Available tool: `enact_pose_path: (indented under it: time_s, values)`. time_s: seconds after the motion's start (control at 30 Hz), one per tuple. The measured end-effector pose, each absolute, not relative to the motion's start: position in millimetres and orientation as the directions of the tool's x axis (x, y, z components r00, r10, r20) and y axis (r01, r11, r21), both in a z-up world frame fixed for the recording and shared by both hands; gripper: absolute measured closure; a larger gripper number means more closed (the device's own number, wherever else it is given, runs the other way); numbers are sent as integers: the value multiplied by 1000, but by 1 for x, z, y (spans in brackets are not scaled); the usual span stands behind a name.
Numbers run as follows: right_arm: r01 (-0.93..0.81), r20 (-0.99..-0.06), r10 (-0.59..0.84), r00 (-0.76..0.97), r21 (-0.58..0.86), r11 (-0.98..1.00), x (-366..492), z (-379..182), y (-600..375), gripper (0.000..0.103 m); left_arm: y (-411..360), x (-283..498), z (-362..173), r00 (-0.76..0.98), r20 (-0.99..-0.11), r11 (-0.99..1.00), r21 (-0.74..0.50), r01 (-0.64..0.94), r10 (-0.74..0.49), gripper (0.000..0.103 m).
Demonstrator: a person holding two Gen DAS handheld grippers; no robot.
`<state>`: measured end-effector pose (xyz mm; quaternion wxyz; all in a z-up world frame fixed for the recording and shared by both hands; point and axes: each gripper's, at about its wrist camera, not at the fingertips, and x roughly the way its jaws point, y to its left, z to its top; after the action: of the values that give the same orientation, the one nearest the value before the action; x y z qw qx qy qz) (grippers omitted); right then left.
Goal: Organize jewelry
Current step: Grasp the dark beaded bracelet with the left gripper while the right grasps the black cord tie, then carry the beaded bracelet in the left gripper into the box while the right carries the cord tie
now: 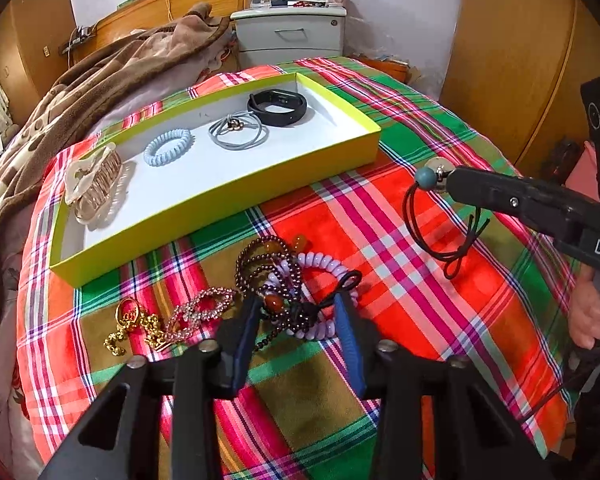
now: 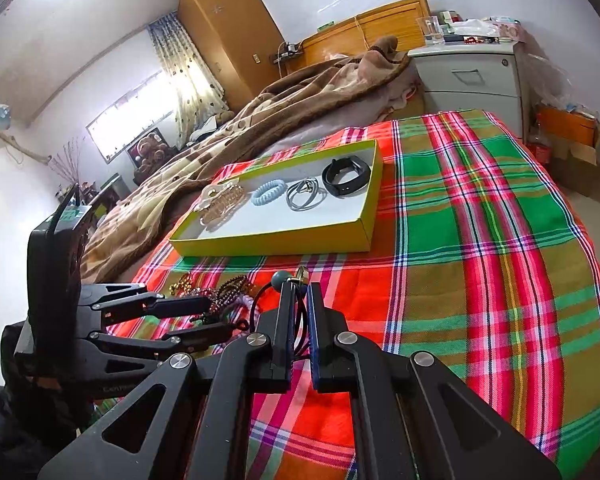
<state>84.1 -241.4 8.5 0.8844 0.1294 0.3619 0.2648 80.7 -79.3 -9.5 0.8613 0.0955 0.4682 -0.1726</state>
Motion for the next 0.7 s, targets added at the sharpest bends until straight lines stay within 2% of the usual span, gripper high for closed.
enact_pose_path:
  time_s: [0.03,0.1,0.7]
  values:
    - [-374,-572,561,598,421,827,84,9,-241,97,-79,81,-9,503,-839,921,9,390,-205,69]
    - [-372,-572,561,598,422,827,85,8,-242,97,-79,81,-9,503,-841,922,13,386,-199,81]
    - [-356,-572,547,612,418,836,86,8,-243,97,-59,87,6,530,-804,935,-87,343,-269,83]
